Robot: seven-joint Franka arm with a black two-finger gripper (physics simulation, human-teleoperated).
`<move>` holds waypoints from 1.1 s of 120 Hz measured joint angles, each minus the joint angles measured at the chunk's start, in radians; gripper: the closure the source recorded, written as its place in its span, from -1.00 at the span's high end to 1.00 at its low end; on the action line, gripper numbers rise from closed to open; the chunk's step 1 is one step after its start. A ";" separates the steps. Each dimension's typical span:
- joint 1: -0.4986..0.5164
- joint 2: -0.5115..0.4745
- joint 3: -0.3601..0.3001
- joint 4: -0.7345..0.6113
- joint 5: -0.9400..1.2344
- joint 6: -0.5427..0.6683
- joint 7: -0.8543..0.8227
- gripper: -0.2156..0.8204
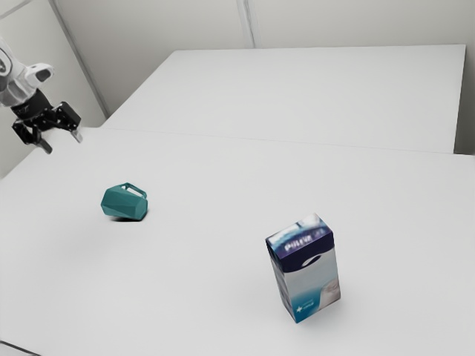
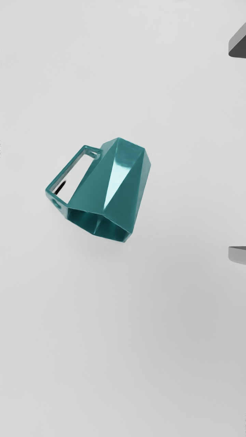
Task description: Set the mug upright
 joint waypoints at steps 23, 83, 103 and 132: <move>0.011 0.151 0.007 0.000 -0.209 -0.007 0.010 0.58; 0.075 0.449 0.031 0.143 -0.401 -0.013 0.090 0.58; 0.076 0.494 0.031 0.166 -0.463 -0.007 0.126 0.58; 0.074 0.514 0.023 0.156 -0.587 -0.005 0.164 0.48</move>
